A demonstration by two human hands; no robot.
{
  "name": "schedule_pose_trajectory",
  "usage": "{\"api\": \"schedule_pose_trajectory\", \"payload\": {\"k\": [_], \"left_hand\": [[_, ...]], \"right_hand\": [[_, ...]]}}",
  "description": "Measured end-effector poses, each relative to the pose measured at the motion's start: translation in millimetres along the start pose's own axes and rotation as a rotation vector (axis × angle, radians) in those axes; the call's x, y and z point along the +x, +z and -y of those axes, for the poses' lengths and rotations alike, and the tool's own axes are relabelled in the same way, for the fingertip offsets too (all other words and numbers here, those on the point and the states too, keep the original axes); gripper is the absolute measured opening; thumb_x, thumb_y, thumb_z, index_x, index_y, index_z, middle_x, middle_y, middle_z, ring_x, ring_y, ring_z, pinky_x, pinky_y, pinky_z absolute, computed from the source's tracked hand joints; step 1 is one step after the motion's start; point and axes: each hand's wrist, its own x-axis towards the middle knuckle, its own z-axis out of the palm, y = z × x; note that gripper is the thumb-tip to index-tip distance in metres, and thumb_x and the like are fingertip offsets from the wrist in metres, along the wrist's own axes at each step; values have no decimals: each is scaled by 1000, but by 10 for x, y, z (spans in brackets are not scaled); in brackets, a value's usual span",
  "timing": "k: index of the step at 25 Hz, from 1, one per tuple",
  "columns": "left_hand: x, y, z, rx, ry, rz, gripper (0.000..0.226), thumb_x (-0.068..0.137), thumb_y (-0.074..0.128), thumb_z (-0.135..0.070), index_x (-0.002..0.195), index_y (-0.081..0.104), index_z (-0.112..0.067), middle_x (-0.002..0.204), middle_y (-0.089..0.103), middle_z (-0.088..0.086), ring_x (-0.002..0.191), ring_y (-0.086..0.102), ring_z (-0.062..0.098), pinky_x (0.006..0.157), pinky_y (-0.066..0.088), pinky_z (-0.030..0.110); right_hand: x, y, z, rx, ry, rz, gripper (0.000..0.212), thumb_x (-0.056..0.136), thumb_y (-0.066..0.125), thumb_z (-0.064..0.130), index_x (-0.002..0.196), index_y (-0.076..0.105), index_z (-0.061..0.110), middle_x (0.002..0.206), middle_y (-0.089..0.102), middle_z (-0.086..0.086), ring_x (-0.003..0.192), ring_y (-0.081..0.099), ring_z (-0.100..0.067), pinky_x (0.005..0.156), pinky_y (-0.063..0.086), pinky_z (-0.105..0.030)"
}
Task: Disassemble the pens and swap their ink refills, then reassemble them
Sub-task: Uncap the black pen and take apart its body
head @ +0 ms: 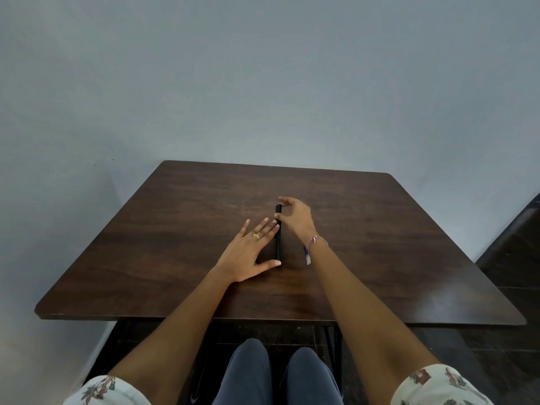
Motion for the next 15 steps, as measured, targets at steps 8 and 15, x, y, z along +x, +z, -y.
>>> {"api": "schedule_pose_trajectory", "payload": {"k": [8,15], "left_hand": [[128,-123,-125,25,5,-49,86,89,21,-72,152,-4,-19,160,-4,-3,146,-13,9,119,-8,45],[144,-212,-116,-14,33,-156,77,96,21,-62,152,-4,-16,161,-3,-1,146,-12,10,118,-9,46]], "right_hand": [[-242,2,-112,516,196,-106,32,90,65,20,118,64,5,113,69,-12,104,64,-19,88,54,-32],[-402,-70,-132,849,280,-8,26,97,52,27,112,62,8,79,65,-4,72,64,-15,70,55,-27]]}}
